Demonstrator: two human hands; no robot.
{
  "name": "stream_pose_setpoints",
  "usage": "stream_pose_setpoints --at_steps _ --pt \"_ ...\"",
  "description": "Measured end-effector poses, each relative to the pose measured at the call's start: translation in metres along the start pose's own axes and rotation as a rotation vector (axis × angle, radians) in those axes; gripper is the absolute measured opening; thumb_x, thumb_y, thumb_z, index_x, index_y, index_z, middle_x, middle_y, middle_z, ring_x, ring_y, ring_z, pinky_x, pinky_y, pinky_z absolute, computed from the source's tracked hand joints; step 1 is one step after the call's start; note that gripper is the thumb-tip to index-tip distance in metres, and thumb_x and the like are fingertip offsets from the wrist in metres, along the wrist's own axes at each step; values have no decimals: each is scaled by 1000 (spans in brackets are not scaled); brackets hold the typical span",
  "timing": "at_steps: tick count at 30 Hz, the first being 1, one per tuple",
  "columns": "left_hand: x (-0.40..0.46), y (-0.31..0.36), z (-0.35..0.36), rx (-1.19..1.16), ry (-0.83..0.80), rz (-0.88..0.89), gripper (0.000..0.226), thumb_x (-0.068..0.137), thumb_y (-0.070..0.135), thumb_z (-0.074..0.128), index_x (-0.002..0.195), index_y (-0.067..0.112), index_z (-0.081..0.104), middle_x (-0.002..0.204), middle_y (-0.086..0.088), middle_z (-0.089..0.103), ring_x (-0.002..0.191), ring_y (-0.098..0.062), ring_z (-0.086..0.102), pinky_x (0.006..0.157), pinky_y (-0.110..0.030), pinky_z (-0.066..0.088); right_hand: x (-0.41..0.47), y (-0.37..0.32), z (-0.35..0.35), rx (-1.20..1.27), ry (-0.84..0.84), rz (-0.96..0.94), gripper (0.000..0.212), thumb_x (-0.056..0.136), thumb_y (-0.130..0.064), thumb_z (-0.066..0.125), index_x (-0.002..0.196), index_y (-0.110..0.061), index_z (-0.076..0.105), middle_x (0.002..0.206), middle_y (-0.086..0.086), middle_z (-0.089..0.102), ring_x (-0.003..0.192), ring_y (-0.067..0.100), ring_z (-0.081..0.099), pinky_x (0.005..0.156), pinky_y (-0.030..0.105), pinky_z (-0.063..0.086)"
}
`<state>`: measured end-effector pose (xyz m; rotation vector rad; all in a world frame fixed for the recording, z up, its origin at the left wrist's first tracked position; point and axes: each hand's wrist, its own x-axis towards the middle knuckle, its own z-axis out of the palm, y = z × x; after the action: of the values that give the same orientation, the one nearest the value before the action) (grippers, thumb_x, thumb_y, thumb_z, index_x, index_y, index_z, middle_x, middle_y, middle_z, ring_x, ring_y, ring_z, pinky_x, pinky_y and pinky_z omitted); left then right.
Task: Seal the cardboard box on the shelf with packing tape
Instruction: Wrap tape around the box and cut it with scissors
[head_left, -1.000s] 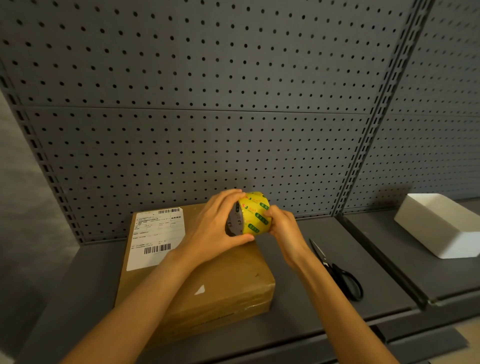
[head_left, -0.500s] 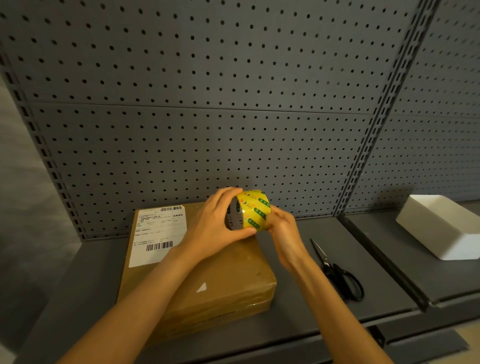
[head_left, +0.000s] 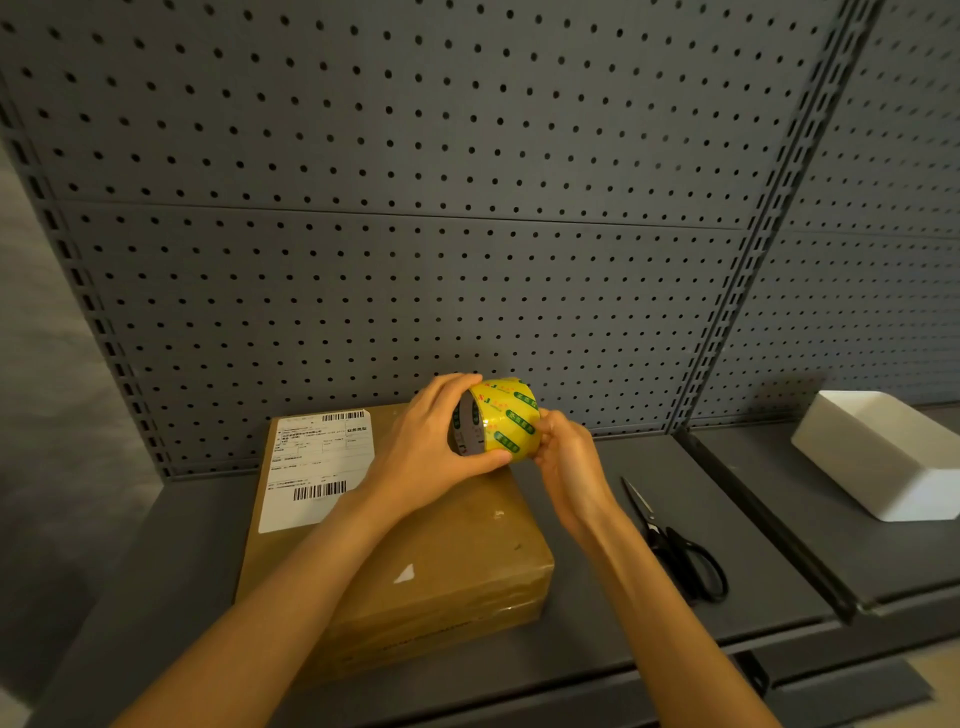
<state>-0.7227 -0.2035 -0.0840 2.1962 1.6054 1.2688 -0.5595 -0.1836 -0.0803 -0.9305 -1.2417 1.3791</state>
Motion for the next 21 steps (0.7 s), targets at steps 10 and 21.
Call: stream_pose_setpoints --at_steps 10,21 --pt "0 1 1 -12 8 -4 83 69 48 78 139 24 38 138 8 39 124 -4 36 96 -20 31 4 -1 0 -34 23 13 31 86 3 34 80 -4 64 78 12 62 74 19 56 71 31 46" --pt "0 5 0 -74 -21 -94 88 64 59 74 138 26 39 134 9 42 115 -3 39 93 -23 37 -1 -1 -2 -21 -17 16 41 57 -8 47 91 1 68 87 14 69 82 23 63 77 33 51"
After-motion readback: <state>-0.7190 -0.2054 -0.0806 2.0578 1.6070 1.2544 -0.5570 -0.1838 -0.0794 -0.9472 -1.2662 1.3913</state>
